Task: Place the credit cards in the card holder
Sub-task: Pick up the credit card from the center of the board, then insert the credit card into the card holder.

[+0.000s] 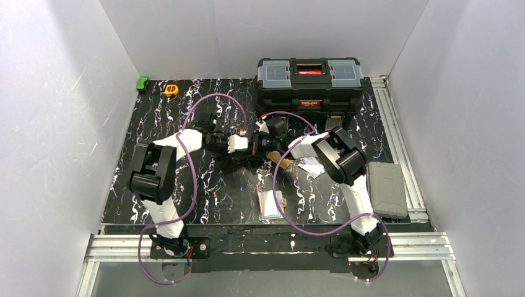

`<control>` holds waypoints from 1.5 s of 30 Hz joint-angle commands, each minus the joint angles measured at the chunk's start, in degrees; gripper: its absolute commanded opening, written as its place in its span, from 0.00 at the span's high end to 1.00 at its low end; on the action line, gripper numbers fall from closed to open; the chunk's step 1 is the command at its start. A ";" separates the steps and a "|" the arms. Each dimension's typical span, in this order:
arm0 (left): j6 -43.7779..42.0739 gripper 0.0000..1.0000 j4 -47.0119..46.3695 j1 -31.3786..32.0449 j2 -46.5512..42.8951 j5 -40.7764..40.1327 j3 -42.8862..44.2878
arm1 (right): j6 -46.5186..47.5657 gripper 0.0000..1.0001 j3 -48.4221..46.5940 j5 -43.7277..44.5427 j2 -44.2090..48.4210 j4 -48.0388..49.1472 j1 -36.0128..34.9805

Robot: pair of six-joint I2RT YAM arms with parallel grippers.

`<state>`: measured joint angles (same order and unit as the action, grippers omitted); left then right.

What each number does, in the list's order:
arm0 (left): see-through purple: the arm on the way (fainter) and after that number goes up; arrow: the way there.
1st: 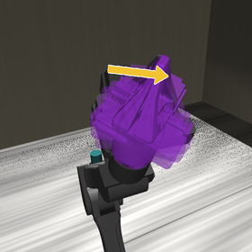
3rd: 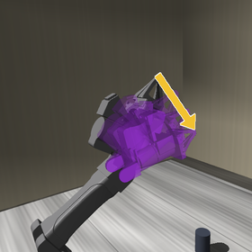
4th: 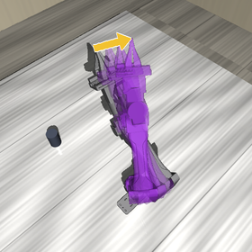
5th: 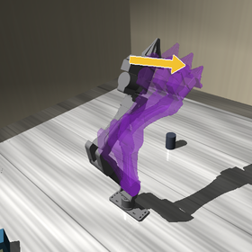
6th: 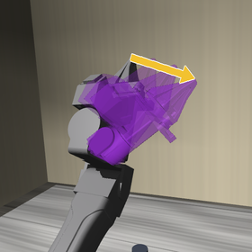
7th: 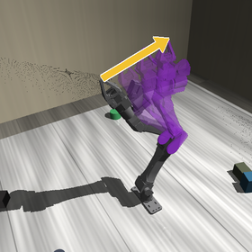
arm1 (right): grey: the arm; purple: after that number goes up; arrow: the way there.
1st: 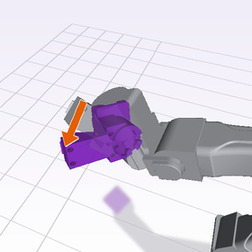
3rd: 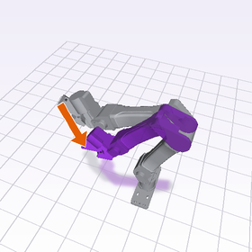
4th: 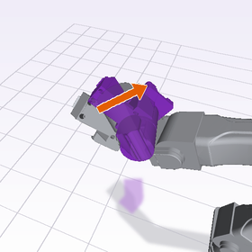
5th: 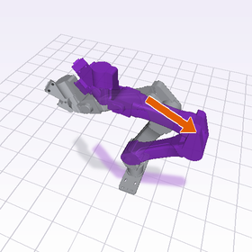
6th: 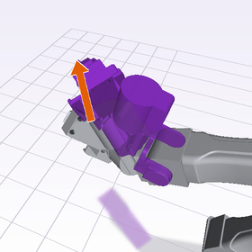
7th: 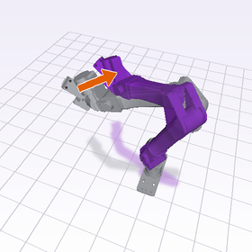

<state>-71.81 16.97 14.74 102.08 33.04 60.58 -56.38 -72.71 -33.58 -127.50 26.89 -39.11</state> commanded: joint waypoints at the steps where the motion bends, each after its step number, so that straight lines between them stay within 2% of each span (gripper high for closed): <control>1: 1.54 0.61 7.10 -0.24 -5.71 0.05 2.57 | 7.44 0.97 -1.36 2.07 7.69 -6.58 0.09; 6: 3.91 0.48 10.29 -0.22 -13.49 1.35 2.99 | 15.79 0.99 -1.27 4.52 16.47 -17.22 -0.07; 10: 9.74 0.44 14.92 1.01 -21.40 3.71 2.80 | 23.66 0.99 3.15 9.22 26.15 -29.45 -0.22; 15: 25.81 0.36 16.47 6.26 -30.76 5.96 -1.56 | 29.83 0.99 13.05 16.32 40.12 -42.72 -0.59; 18: 38.65 0.34 15.34 11.03 -33.59 6.64 -3.33 | 30.34 0.99 18.54 19.93 46.89 -48.33 -1.29; 24: 67.81 0.37 9.57 15.90 -30.31 5.15 -2.99 | 27.53 0.99 26.33 26.09 57.82 -53.69 -2.44; 26: 75.54 0.37 8.05 16.56 -28.63 4.29 -3.04 | 27.11 0.99 26.87 27.63 60.03 -54.54 -3.38; 29: 82.78 0.34 7.42 17.80 -25.37 2.74 -2.30 | 26.36 0.99 26.74 28.23 61.43 -55.58 -4.97; 32: 86.71 0.34 8.07 19.78 -22.65 -0.02 -1.82 | 25.67 0.99 26.83 27.93 61.61 -55.23 -6.92; 35: 87.52 0.34 8.79 22.23 -21.05 -3.79 -2.71 | 25.03 0.99 26.94 28.27 61.24 -54.60 -9.15; 39: 87.28 0.27 9.32 25.07 -20.74 -5.78 -4.67 | 24.80 0.99 27.26 28.86 60.74 -54.29 -11.33; 45: 87.12 0.27 9.79 27.32 -21.57 -9.30 -8.28 | 24.75 0.99 27.81 29.10 60.15 -53.61 -12.54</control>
<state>14.24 24.93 40.88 82.19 27.18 54.54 -31.31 -45.25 -5.63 -67.24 -27.33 -51.03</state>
